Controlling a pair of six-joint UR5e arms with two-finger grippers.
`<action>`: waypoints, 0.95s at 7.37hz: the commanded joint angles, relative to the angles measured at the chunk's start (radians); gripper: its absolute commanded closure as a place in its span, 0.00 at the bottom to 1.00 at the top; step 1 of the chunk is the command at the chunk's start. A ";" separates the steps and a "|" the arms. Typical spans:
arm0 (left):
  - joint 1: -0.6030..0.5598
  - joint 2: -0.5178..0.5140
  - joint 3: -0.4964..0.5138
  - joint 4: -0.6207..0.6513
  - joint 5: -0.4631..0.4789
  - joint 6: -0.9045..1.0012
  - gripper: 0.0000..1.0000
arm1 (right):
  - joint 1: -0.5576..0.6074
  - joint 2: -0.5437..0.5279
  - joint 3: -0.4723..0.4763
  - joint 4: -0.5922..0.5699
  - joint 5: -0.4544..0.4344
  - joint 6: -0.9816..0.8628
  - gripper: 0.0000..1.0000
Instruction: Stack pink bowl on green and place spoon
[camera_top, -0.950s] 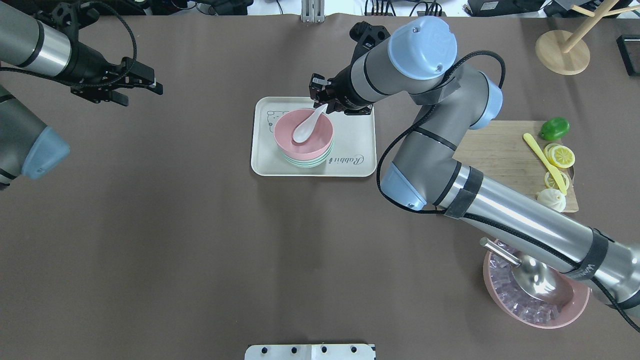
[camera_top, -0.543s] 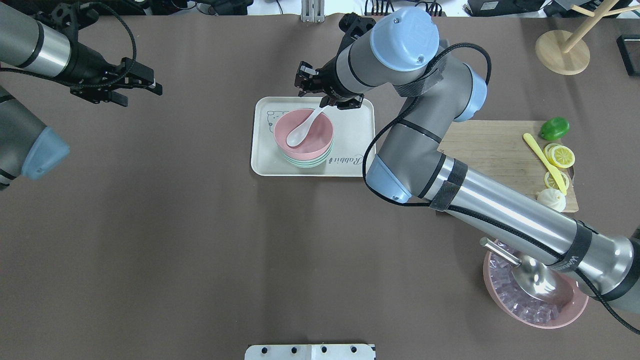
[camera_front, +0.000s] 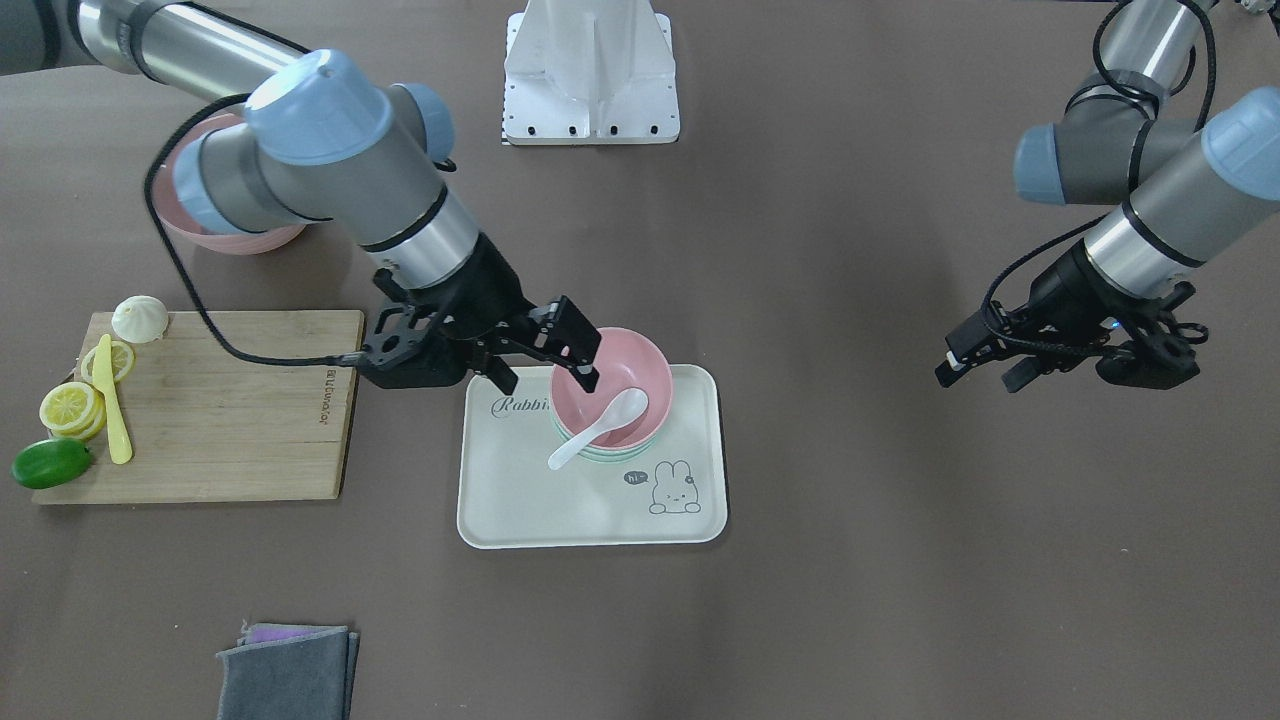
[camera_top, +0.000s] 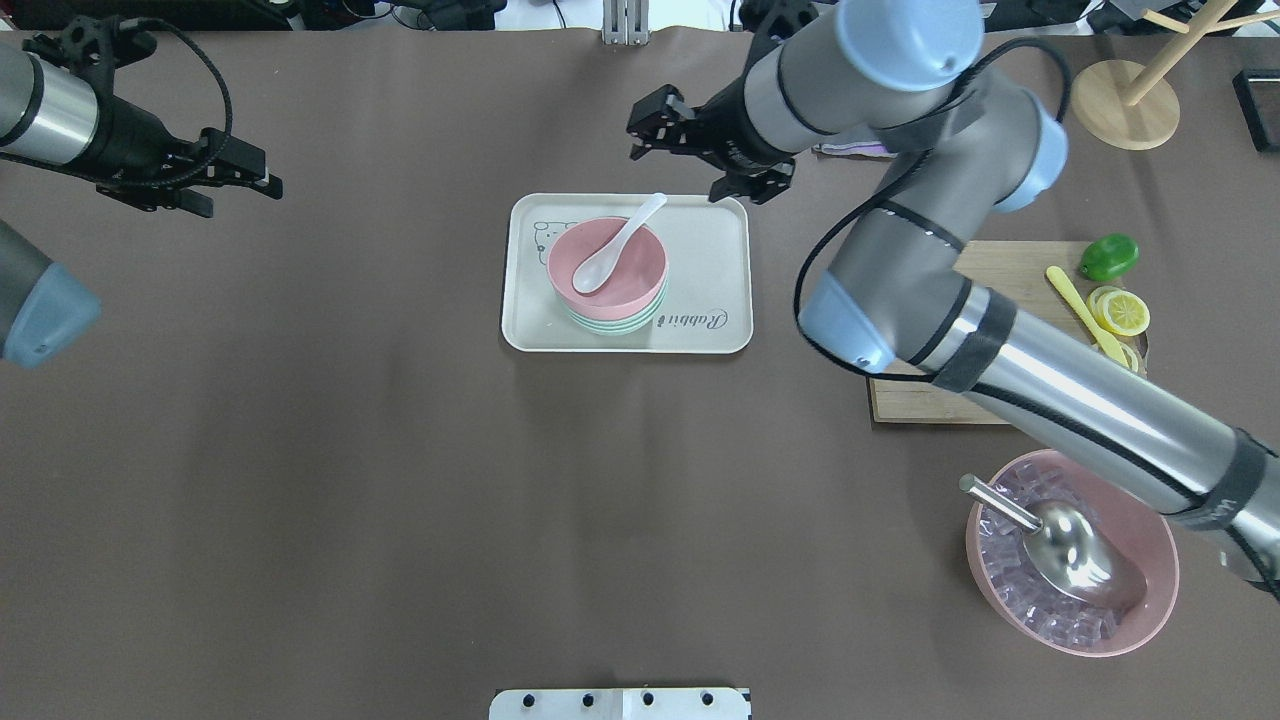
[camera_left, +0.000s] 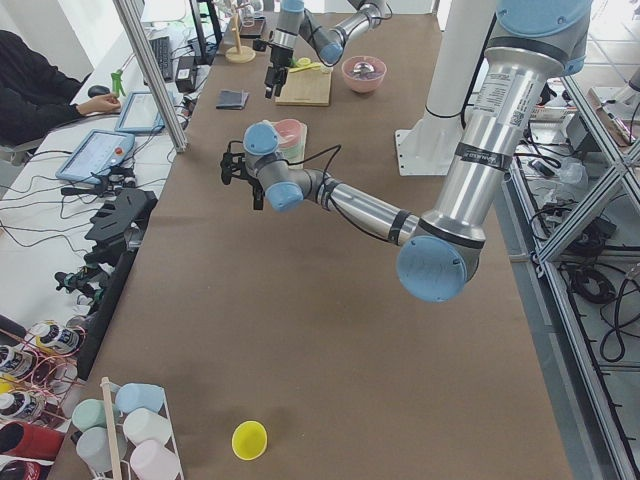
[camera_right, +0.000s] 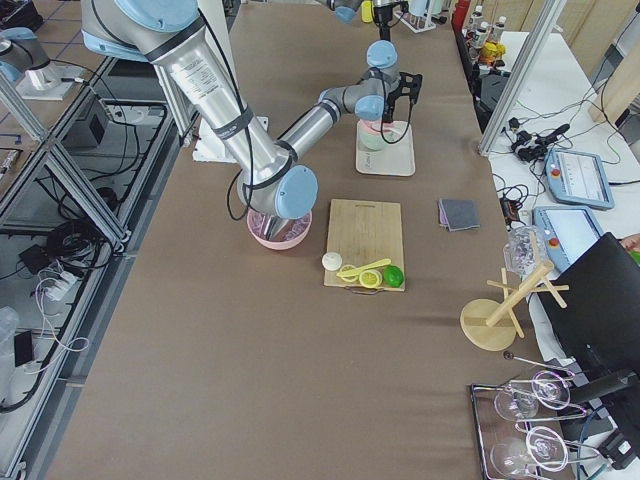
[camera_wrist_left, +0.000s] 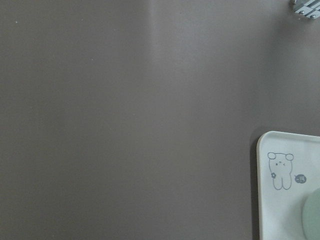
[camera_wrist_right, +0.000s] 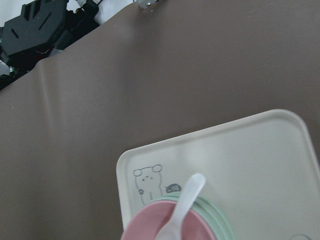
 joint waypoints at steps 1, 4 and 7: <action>-0.059 0.011 -0.002 0.006 0.024 0.022 0.02 | 0.161 -0.138 0.101 -0.146 0.146 -0.255 0.00; -0.224 0.158 -0.023 0.019 0.018 0.402 0.02 | 0.307 -0.287 0.296 -0.596 0.160 -0.805 0.00; -0.324 0.235 0.029 0.102 0.016 0.548 0.02 | 0.449 -0.455 0.295 -0.868 0.056 -1.428 0.00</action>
